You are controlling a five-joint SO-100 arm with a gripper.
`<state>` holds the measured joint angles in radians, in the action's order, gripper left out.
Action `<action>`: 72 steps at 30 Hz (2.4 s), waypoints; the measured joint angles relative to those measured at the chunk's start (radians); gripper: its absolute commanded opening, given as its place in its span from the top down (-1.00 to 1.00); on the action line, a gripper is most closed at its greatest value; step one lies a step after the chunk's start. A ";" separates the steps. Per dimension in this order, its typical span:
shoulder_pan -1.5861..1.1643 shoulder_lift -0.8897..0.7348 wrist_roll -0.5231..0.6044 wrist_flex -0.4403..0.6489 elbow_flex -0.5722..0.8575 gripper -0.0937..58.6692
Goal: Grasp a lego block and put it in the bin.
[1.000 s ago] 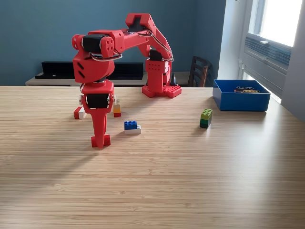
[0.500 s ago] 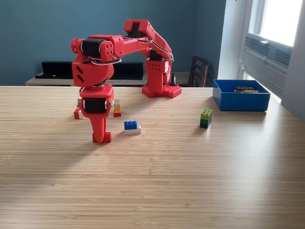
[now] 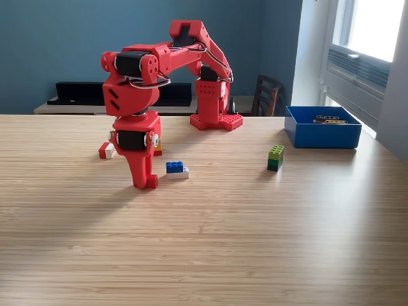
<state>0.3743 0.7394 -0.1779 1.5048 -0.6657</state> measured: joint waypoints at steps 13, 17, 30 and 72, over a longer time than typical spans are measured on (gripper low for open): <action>-0.262 0.506 0.074 0.000 -0.411 1.00; -0.433 0.637 0.107 0.000 -0.586 1.00; -1.058 0.838 0.301 0.156 -0.681 1.00; -1.549 0.841 0.313 0.184 -0.709 -0.02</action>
<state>-1.1750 1.5800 0.1350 1.6889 -1.3744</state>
